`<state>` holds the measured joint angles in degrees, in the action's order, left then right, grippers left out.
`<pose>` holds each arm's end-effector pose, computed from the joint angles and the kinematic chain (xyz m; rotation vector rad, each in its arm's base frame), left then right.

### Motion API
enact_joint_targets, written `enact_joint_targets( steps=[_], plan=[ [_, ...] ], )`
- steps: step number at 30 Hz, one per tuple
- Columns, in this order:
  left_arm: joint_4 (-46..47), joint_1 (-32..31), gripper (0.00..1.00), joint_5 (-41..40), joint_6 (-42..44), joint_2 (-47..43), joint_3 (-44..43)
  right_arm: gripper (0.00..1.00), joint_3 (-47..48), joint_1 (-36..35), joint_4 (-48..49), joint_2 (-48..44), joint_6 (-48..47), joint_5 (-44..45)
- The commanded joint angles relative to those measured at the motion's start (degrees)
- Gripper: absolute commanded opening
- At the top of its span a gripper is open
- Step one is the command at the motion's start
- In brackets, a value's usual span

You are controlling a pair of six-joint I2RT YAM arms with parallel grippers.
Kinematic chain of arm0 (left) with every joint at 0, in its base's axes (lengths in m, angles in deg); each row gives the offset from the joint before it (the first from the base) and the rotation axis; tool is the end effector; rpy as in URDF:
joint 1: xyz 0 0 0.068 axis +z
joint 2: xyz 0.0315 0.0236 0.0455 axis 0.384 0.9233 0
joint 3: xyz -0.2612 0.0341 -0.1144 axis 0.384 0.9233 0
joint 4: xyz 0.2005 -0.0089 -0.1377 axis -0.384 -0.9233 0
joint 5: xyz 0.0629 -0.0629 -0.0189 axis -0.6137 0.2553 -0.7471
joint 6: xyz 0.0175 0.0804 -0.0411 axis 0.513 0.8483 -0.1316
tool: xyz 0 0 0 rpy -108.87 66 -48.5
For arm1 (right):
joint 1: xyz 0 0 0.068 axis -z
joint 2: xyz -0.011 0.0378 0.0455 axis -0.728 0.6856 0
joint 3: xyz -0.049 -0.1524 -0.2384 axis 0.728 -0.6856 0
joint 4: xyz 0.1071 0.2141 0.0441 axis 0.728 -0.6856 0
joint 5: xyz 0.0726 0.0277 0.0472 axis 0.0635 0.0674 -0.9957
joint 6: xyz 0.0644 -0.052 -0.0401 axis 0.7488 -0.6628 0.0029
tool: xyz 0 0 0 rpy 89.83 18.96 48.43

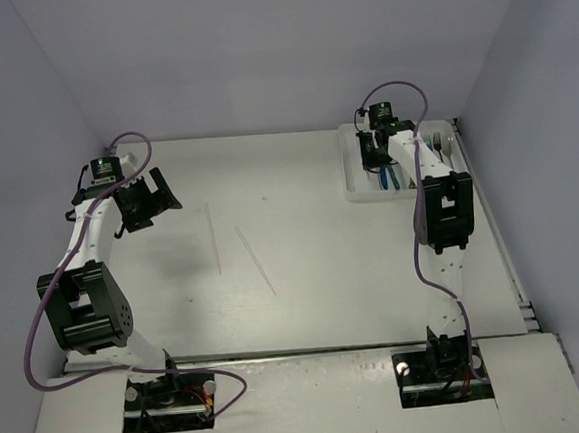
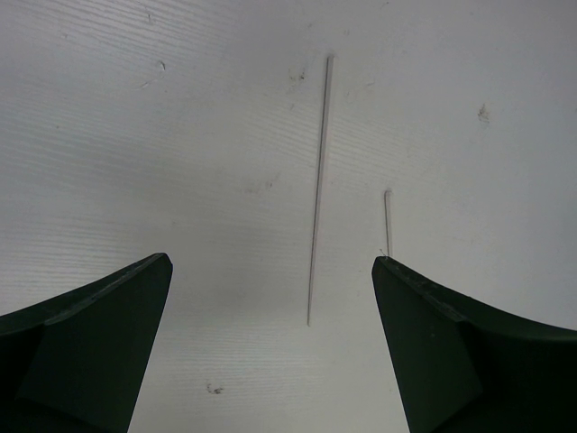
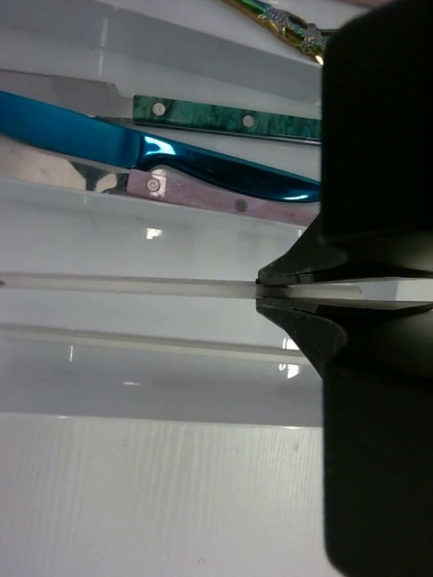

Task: Sort the eating utensils into containers

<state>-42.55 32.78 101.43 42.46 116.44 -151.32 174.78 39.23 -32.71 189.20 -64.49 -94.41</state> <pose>0.3621 0.0325 0.2731 -0.4850 2.3726 -0.5735 0.5443 0.0806 0.2073 -0.1811 2.2967 0.2023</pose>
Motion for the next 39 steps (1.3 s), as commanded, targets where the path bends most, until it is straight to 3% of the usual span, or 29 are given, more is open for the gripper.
enact_joint_targets(
  steps=[1, 7, 14, 18, 19, 21, 23, 26, 28, 33, 39],
  plan=[
    [1.22, -0.30, 0.94, 1.21, 1.67, -0.64, -1.59, 0.01, 4.43, 0.10, 2.04, 1.42, 0.33, -1.65],
    [1.19, -3.85, 0.94, -1.48, 5.91, -3.21, -0.19, 0.30, 5.14, 0.10, 1.96, 1.67, 1.89, -2.40],
    [1.19, -15.99, 0.94, -3.15, 21.30, -7.67, 2.69, 0.49, 2.05, 0.19, 1.87, -6.38, 3.34, -5.79],
    [1.36, -26.08, 0.94, -11.92, 21.31, -7.94, 3.47, 0.50, -0.18, 0.19, 1.96, -11.48, 3.69, -8.12],
    [1.45, -26.19, 0.94, -12.60, 21.31, -7.77, 3.64, 0.50, -0.79, 0.19, 1.96, -12.49, 3.69, -8.38],
    [2.36, -30.99, 0.94, -13.44, 26.82, -6.96, 4.18, 0.50, -2.08, 0.10, 1.96, -15.02, 3.69, -9.08],
    [0.75, -33.64, 0.94, -9.36, 36.67, -5.31, 3.91, 0.50, -4.61, 0.19, 1.87, -17.83, 3.25, -9.02],
    [-3.19, -33.14, 0.90, 3.52, 52.19, -3.81, 3.34, 0.50, -7.63, 0.29, 1.96, -20.34, 2.35, -8.95],
    [-8.19, -33.14, 0.86, 9.93, 68.08, -2.12, 2.76, 0.50, -10.13, 0.43, 1.96, -22.15, 2.16, -9.32],
    [-18.82, -33.14, 0.81, 11.18, 95.25, 2.56, -0.82, 0.50, -12.83, 0.77, 1.91, -23.52, 2.07, -10.50],
    [-30.16, -33.17, 0.75, 9.52, 110.02, 13.45, -13.16, 0.49, -14.68, 1.44, 1.92, -23.40, 2.88, -12.35]
  ],
)
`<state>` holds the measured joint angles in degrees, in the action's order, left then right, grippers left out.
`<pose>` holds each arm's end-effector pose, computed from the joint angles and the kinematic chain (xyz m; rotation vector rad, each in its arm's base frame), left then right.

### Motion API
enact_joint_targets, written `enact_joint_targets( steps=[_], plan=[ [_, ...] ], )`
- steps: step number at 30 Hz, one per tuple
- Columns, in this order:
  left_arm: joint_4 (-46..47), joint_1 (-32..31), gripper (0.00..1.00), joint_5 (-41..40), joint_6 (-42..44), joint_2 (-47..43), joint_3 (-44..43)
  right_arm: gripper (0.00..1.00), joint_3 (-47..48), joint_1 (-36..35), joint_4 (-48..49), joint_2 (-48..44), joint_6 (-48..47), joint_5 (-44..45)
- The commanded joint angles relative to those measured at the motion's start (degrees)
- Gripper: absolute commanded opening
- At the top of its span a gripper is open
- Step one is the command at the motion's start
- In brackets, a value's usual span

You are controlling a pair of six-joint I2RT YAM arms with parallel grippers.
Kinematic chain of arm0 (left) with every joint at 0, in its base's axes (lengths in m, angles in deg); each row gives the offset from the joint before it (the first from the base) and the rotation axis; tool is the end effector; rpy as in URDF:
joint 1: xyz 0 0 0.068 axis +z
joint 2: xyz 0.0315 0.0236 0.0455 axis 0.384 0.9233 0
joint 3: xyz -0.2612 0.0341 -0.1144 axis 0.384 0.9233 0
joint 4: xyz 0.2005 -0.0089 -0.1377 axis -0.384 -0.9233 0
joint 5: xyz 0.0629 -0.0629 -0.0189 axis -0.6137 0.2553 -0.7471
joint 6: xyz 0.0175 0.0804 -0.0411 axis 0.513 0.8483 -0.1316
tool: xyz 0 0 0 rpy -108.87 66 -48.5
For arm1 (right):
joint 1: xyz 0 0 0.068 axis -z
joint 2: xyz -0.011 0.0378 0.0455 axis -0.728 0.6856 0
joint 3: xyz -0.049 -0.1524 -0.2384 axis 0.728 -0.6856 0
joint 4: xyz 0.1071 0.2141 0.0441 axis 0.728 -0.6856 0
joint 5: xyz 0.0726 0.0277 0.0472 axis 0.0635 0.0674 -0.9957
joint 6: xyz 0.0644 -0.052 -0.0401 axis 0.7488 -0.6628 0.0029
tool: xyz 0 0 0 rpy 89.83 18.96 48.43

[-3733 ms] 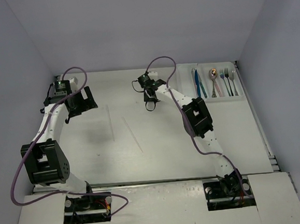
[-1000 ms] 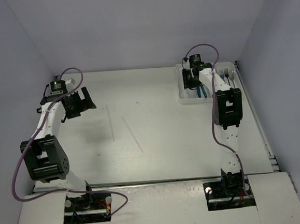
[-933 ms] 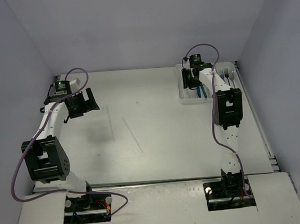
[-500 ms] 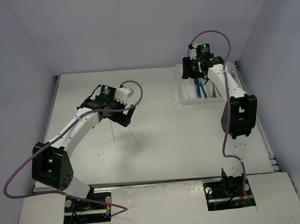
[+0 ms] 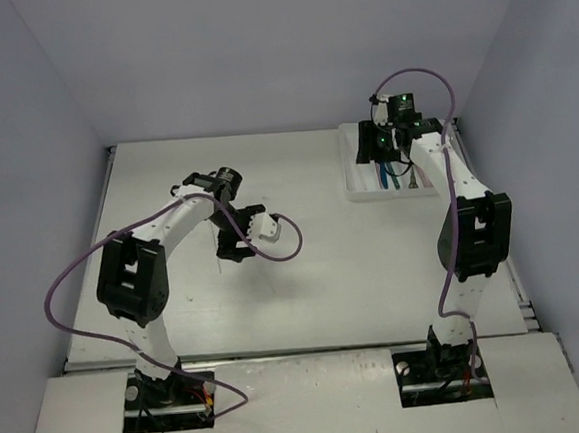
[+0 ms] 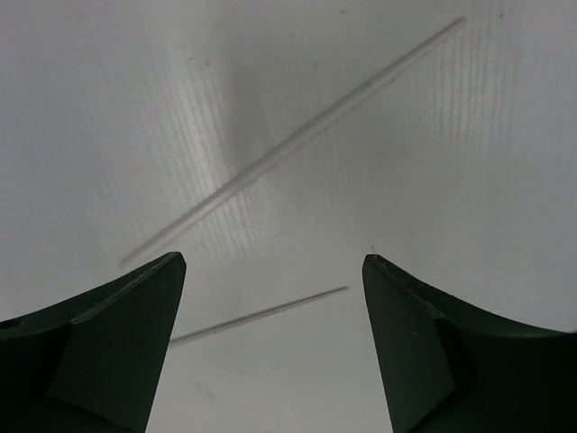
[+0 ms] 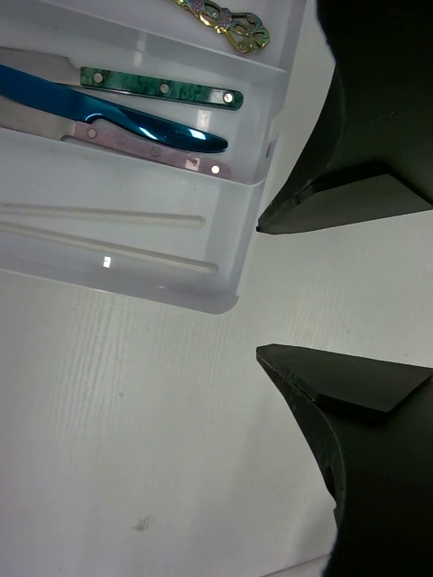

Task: Sort the eating utensils into containers

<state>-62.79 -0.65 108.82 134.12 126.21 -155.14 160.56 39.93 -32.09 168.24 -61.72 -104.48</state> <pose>0.3015 -0.1747 0.2162 1.9959 1.7550 -0.5239 0.4664 0.0789 0.3027 -0.2156 2.1637 0.4156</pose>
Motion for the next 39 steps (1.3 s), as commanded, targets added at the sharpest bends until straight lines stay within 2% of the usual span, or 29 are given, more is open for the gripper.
enact_joint_targets(
  steps=[1, 4, 8, 15, 20, 22, 24, 28, 32, 36, 39],
  plan=[
    [-11.83, 0.20, 0.75, 2.02, 19.93, 6.05, -12.02, 0.49, -1.06, 0.98, 1.27, -2.64, 0.19, -2.63],
    [-14.08, -0.01, 0.71, 1.45, 23.29, 10.76, -15.72, 0.48, -2.95, 1.73, 1.34, -3.80, -0.17, -3.23],
    [-14.10, -0.45, 0.59, -1.06, 26.32, 14.32, -17.05, 0.48, -5.24, 3.09, 1.31, -5.18, -1.43, -3.50],
    [-13.90, -0.68, 0.52, -3.53, 26.77, 18.36, -18.30, 0.46, -6.30, 5.92, 1.34, -4.69, -1.46, -5.49],
    [-13.11, -1.48, 0.44, -6.02, 25.22, 20.27, -19.60, 0.45, -6.23, 6.09, 1.32, -4.39, -1.29, -6.43],
    [-13.01, -2.41, 0.35, -8.72, 25.50, 20.22, -18.54, 0.44, -6.45, 6.09, 1.30, -4.66, -1.51, -6.56],
    [-11.71, -3.83, 0.23, -10.98, 24.75, 19.66, -16.53, 0.43, -6.74, 6.09, 1.25, -4.97, -1.98, -6.69],
    [-1.29, -7.22, 0.01, -16.79, 21.32, 15.93, -9.90, 0.42, -7.06, 6.09, 1.26, -5.23, -1.68, -7.24],
    [4.61, -9.46, 0.00, -19.50, 20.83, 12.68, -3.91, 0.41, -6.92, 6.15, 1.27, -5.57, -1.28, -7.74],
    [4.63, -10.08, 0.00, -18.09, 17.85, 9.23, -3.85, 0.40, -6.47, 6.18, 1.11, -7.70, -1.42, -7.38],
    [4.32, -9.99, 0.00, -16.02, 12.34, 4.70, -5.66, 0.40, -6.06, 6.18, 1.04, -9.66, -1.63, -7.24]
  ],
)
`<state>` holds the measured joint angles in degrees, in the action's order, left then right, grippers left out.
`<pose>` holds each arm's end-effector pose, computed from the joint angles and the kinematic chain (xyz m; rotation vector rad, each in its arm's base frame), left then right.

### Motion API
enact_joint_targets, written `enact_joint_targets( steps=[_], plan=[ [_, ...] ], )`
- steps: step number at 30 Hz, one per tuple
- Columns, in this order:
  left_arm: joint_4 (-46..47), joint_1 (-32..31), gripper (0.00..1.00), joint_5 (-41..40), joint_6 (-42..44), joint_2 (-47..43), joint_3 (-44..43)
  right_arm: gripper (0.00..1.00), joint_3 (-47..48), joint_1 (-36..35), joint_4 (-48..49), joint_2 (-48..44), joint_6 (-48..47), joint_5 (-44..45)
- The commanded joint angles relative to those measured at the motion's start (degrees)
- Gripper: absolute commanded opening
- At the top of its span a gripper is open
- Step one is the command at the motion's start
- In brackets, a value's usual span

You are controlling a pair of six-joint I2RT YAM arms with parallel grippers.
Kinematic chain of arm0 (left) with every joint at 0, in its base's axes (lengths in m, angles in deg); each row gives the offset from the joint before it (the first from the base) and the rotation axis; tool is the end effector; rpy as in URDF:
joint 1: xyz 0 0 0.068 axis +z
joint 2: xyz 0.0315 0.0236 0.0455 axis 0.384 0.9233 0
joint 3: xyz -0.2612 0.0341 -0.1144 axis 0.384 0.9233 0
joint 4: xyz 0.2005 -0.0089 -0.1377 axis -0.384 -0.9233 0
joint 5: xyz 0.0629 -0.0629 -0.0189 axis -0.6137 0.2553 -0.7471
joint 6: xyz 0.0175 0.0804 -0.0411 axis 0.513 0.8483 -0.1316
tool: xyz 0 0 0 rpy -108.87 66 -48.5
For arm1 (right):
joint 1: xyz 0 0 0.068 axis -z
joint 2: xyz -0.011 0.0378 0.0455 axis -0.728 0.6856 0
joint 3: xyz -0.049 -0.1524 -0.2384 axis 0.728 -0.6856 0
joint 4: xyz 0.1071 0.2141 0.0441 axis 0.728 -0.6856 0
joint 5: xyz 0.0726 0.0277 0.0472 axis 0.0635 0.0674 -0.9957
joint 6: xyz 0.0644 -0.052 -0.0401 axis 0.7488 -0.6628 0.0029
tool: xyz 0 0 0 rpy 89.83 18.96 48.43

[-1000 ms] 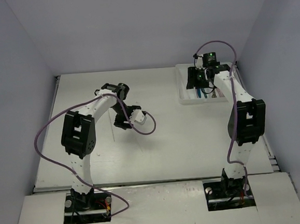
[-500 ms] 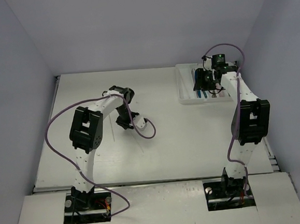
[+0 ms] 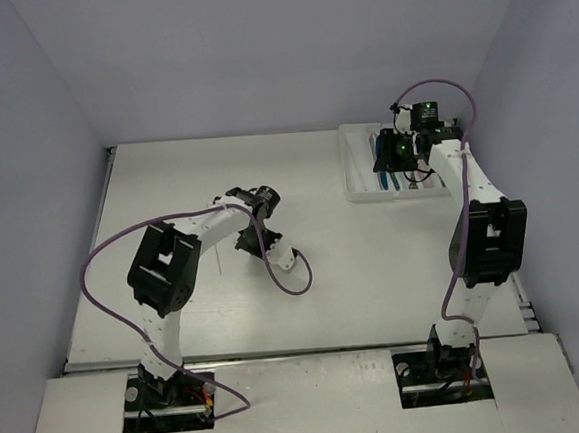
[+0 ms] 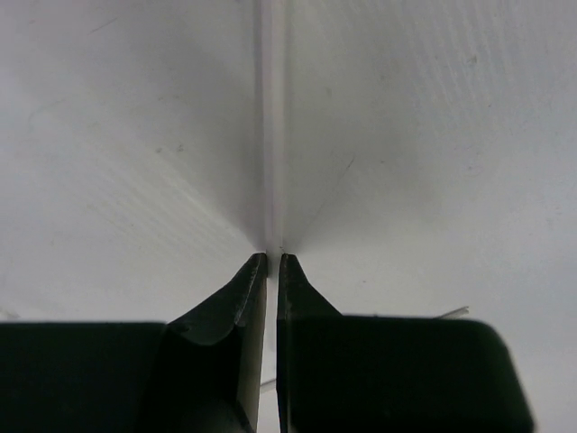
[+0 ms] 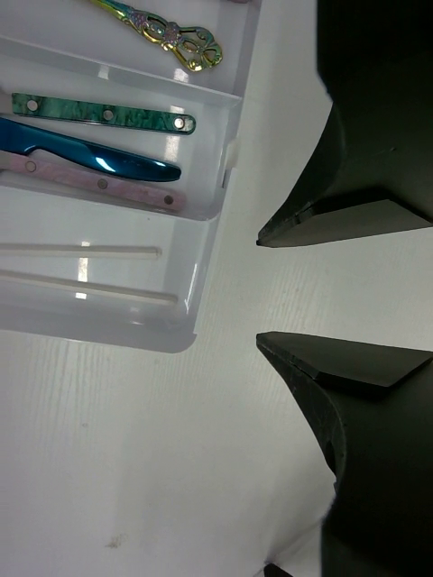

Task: Sort the eating utensils into containers

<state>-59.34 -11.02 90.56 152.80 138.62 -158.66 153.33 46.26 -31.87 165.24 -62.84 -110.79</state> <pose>0.3102 -0.2268 0.1498 2.5546 1.3749 -0.1634 0.4498 0.0353 0.2832 -0.1661 2.2167 0.4723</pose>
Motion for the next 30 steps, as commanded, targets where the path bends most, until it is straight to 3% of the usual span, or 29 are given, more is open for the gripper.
enact_joint_targets(
  steps=[1, 13, 15, 17, 22, 26, 30],
  plan=[
    [0.69, 0.45, 0.00, 3.51, -8.14, -9.38, -2.96, 0.40, 1.44, -0.12, 0.86, -7.32, -0.54, -0.90],
    [1.81, 3.25, 0.00, 23.91, -51.86, -22.66, -9.47, 0.39, 9.68, 1.39, 1.09, -10.28, -1.98, -0.39],
    [9.23, 4.71, 0.00, 26.02, -62.00, -24.64, -7.41, 0.38, 10.48, 2.59, 1.12, -10.45, -1.43, -1.72],
    [17.00, 6.13, 0.00, 24.83, -78.32, -26.55, -4.70, 0.36, 10.72, 2.98, 1.12, -10.55, -0.60, -3.32],
    [35.18, 8.48, 0.00, 18.33, -101.34, -33.68, 3.70, 0.30, 7.51, 1.75, 3.10, -10.98, 4.56, -15.77],
    [38.55, 11.43, 0.00, 19.46, -112.46, -35.18, 4.59, 0.31, 1.97, -4.39, 8.45, -14.56, 7.59, -20.19],
    [48.97, 19.53, 0.00, 26.10, -130.00, -34.96, 8.72, 0.41, -0.30, -14.95, 10.69, -16.47, 6.88, -19.27]
  ],
)
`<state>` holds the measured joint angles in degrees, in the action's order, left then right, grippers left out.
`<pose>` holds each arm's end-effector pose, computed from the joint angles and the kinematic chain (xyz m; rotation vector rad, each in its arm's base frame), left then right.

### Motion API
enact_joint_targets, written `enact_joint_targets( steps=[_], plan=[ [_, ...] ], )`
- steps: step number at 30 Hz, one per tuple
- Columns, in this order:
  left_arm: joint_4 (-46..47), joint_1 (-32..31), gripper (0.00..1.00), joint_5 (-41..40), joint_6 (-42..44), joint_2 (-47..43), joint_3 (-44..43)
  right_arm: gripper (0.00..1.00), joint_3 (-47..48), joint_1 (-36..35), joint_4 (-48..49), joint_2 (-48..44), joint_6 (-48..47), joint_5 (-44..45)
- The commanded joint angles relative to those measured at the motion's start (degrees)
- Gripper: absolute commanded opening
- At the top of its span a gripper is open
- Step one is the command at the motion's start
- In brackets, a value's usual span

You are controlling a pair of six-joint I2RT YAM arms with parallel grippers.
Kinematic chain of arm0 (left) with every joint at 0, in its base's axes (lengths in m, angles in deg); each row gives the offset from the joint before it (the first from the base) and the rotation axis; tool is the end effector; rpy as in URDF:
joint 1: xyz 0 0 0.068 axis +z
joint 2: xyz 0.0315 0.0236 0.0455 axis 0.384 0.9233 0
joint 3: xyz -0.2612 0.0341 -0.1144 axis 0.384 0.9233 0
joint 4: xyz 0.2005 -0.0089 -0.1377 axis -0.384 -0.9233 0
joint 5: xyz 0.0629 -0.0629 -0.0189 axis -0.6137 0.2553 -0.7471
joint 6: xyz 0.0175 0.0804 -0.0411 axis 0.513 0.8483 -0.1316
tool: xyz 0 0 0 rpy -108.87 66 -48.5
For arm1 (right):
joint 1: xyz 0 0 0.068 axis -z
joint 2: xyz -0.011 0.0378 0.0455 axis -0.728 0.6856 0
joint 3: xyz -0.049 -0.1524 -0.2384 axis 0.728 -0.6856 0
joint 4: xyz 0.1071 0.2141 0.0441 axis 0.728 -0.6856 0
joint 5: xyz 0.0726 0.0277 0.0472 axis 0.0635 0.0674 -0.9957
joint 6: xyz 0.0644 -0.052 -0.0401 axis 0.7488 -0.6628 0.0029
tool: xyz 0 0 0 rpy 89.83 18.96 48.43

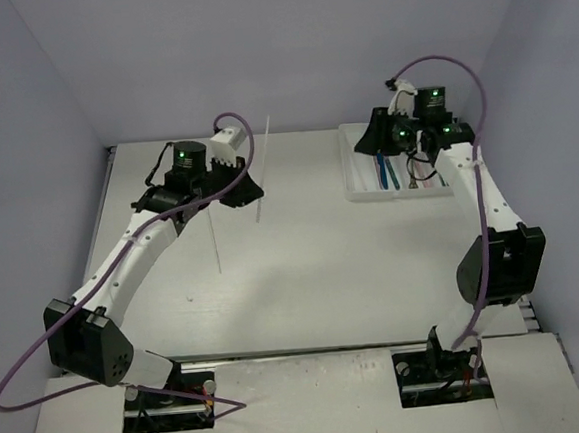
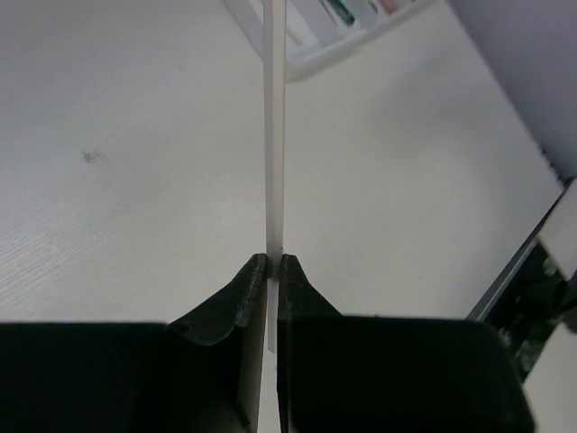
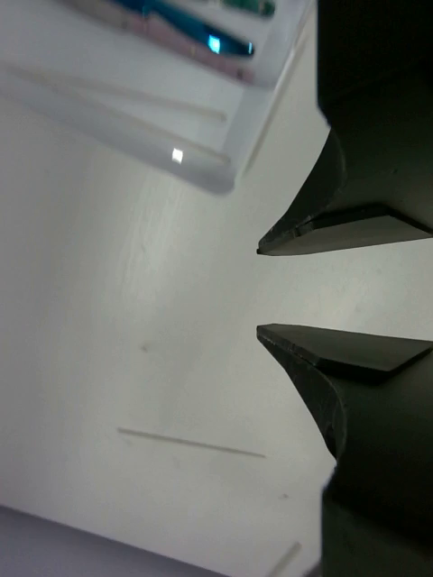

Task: Sort the eating utensils into containers

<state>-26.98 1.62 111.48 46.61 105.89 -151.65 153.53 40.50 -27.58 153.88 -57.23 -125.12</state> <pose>0.3032 -0.1643 0.3727 0.4550 1.9866 -0.9929 0.3959 0.0931 0.3800 -0.3884 1.9269 0.7985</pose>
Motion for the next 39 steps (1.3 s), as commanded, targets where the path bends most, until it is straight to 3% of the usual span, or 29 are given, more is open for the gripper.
enact_joint_targets(
  steps=[1, 4, 6, 12, 16, 19, 25, 28, 33, 39],
  plan=[
    [21.44, 8.19, 0.00, 7.08, -27.84, -1.89, 3.44, 0.44, 0.09, -11.12, 6.40, -4.31, 1.48, -5.31],
    [31.13, 9.98, 0.00, 11.08, -34.58, -0.88, 7.06, 0.50, 2.29, -14.53, 6.40, -1.39, 2.77, -7.83],
    [32.69, 9.96, 0.00, 11.69, -35.66, -0.71, 7.64, 0.52, 4.19, -15.26, 6.40, 0.84, 4.26, -9.06],
    [37.12, 10.14, 0.00, 13.63, -39.73, -0.20, 7.91, 0.73, 10.44, -19.62, 6.25, 7.27, 6.12, -12.62],
    [38.01, 10.07, 0.00, 14.58, -40.95, 0.26, 7.33, 0.76, 12.05, -21.76, 6.17, 9.38, 5.99, -12.04],
    [38.27, 10.16, 0.00, 15.35, -40.68, 0.33, 7.14, 0.84, 12.68, -22.52, 6.14, 10.97, 6.01, -11.71],
    [38.27, 10.07, 0.00, 15.86, -40.46, 0.15, 7.95, 0.84, 14.73, -23.71, 6.23, 12.52, 6.23, -12.54],
    [38.27, 10.07, 0.00, 15.88, -40.31, 0.23, 8.03, 0.75, 15.38, -24.51, 6.23, 13.04, 5.95, -12.85],
    [38.26, 10.06, 0.00, 16.15, -40.41, 0.67, 7.93, 0.34, 16.68, -25.66, 6.15, 14.56, 5.74, -13.45],
    [38.27, 10.03, 0.00, 16.41, -40.54, 1.08, 7.93, 0.18, 17.87, -25.95, 6.14, 15.46, 5.65, -14.39]
  ],
)
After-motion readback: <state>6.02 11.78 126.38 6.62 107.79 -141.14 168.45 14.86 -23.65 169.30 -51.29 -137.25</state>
